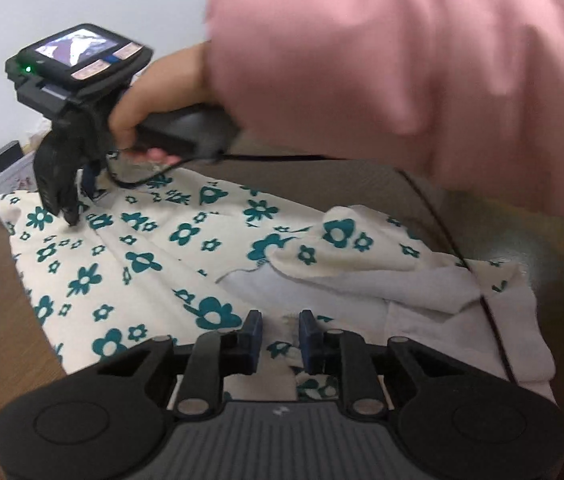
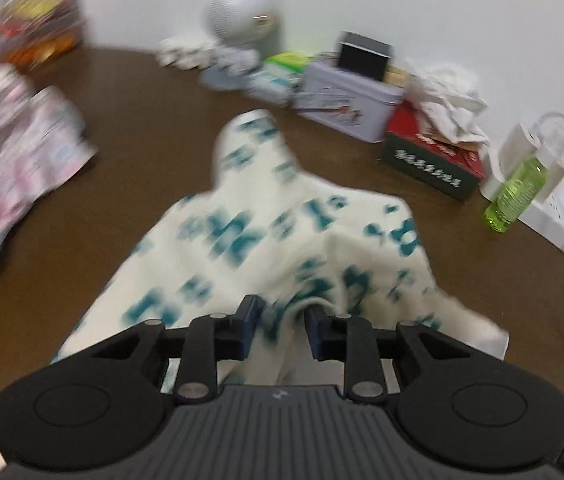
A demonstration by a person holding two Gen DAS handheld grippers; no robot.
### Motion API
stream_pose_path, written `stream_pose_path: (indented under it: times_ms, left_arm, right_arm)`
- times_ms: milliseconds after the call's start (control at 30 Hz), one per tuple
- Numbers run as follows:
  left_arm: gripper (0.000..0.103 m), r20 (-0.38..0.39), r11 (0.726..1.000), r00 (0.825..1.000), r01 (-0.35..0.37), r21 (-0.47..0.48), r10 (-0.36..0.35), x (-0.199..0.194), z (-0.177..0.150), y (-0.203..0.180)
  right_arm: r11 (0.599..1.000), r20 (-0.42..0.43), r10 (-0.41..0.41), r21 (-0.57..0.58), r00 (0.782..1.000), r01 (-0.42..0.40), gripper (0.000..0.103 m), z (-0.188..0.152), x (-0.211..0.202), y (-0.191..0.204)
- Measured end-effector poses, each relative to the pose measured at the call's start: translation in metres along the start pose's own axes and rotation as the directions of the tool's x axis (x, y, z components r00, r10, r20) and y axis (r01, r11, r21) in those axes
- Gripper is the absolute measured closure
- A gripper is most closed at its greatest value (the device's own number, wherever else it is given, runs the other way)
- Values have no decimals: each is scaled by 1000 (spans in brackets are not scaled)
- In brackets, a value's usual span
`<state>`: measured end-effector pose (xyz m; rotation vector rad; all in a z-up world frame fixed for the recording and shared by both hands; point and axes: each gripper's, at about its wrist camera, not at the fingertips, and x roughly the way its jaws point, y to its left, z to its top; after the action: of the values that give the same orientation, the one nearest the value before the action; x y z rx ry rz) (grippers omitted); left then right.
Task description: Fold clothes
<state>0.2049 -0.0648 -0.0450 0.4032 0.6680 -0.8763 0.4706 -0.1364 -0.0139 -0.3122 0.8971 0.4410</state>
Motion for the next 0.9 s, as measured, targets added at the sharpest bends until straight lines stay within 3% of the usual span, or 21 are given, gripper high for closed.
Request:
stream_pose_path:
  times_ms: [133, 367, 467, 533, 667, 900]
  left_arm:
    - [86, 20, 1000, 1000, 19, -17, -19, -1, -4, 2]
    - [86, 30, 998, 999, 39, -47, -37, -4, -8, 5]
    - [86, 32, 997, 998, 48, -53, -46, -5, -10, 7]
    - [86, 34, 997, 998, 50, -55, -48, -6, -11, 8]
    - [86, 37, 996, 998, 55, -64, -52, -8, -13, 10]
    - [84, 37, 996, 998, 51, -70, -49, -6, -11, 15]
  right_arm:
    - [995, 38, 25, 94, 999, -28, 77, 13, 17, -23]
    - [986, 109, 124, 99, 986, -135, 77, 37, -3, -17]
    - [996, 47, 93, 9, 995, -94, 78, 45, 20, 5]
    - [999, 50, 48, -14, 998, -47, 78, 50, 33, 10]
    - [997, 42, 37, 61, 998, -39, 79, 55, 35, -8]
    - [987, 25, 11, 158, 1000, -15, 79, 32, 16, -60]
